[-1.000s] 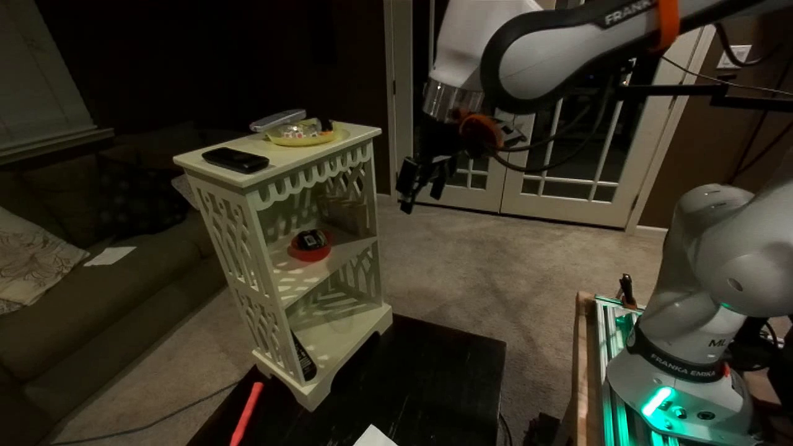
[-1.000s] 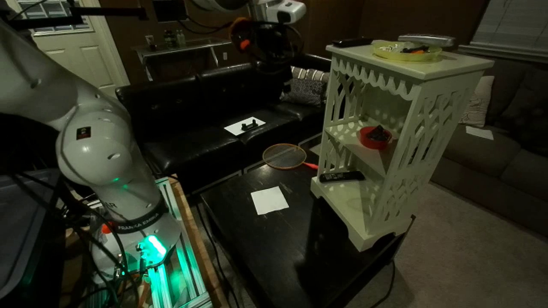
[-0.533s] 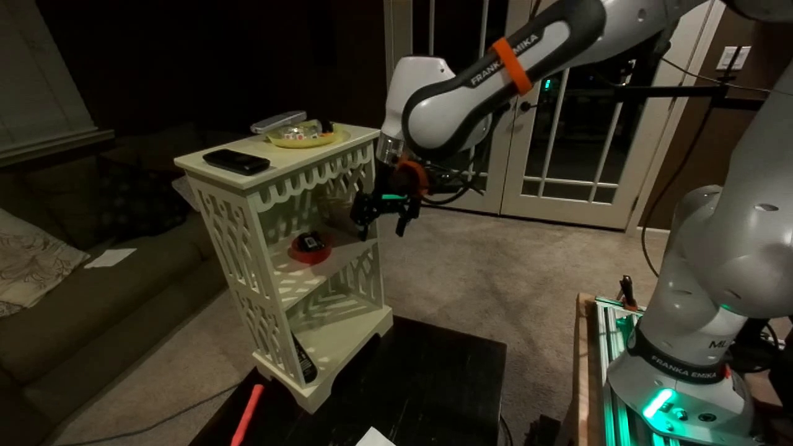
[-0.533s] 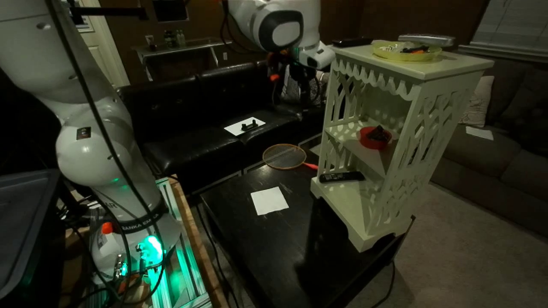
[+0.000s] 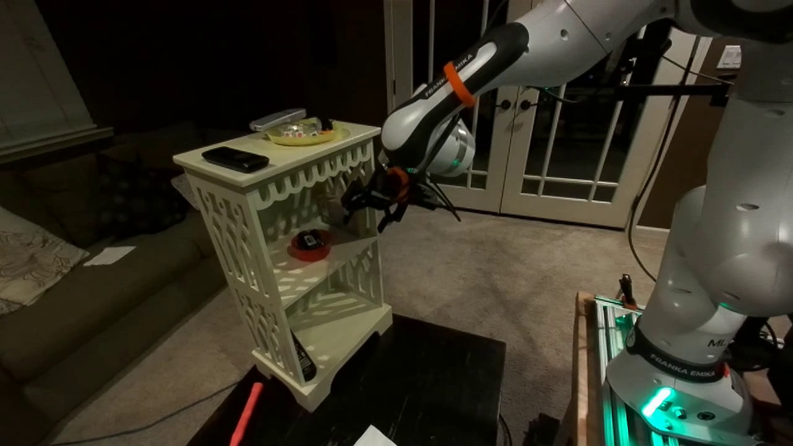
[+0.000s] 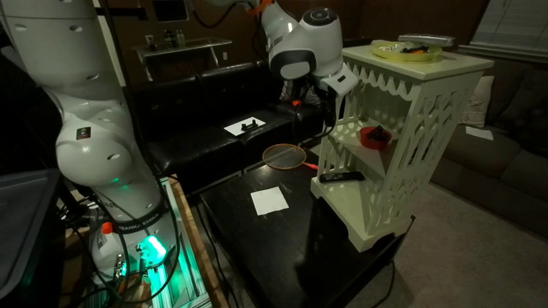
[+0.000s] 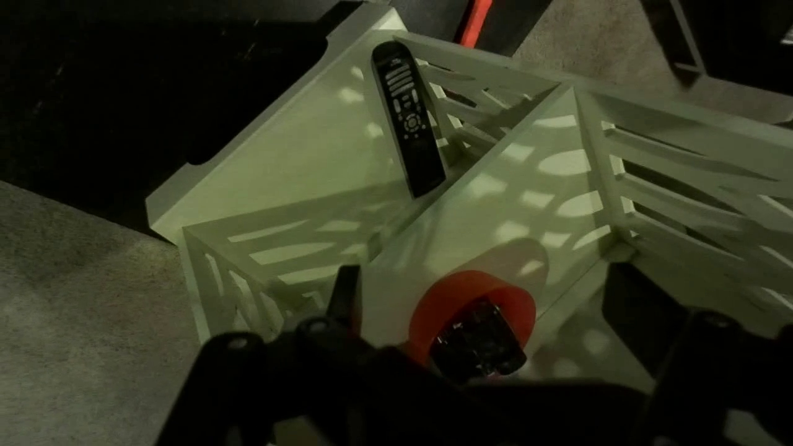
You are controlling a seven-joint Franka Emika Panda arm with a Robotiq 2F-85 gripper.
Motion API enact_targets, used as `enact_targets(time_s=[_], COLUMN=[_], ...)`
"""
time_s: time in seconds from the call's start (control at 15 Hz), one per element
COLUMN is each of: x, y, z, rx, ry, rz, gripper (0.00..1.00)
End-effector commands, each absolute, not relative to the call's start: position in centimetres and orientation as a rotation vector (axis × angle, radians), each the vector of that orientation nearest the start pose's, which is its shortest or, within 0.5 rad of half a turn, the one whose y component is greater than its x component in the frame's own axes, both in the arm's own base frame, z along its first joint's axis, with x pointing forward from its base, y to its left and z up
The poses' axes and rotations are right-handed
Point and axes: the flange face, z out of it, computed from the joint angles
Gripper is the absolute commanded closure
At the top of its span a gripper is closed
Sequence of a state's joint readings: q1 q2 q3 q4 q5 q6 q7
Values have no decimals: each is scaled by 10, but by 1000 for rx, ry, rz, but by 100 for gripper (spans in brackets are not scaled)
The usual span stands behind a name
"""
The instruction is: Place the bowl on the tabletop.
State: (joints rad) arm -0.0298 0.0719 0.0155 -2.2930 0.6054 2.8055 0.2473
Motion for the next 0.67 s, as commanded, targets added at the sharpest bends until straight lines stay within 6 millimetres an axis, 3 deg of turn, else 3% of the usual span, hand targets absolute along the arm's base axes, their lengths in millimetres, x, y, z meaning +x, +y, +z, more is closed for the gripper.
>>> enact_targets(time_s=[0.0,0.33,0.6], x=[552,552,574], y=[-35,-33,-22], z=[361,362,343], rx=[-2514,-2514,-2351], ry=[1051,1049,1132], rz=[-532,-533,-480], gripper=[0,0,0])
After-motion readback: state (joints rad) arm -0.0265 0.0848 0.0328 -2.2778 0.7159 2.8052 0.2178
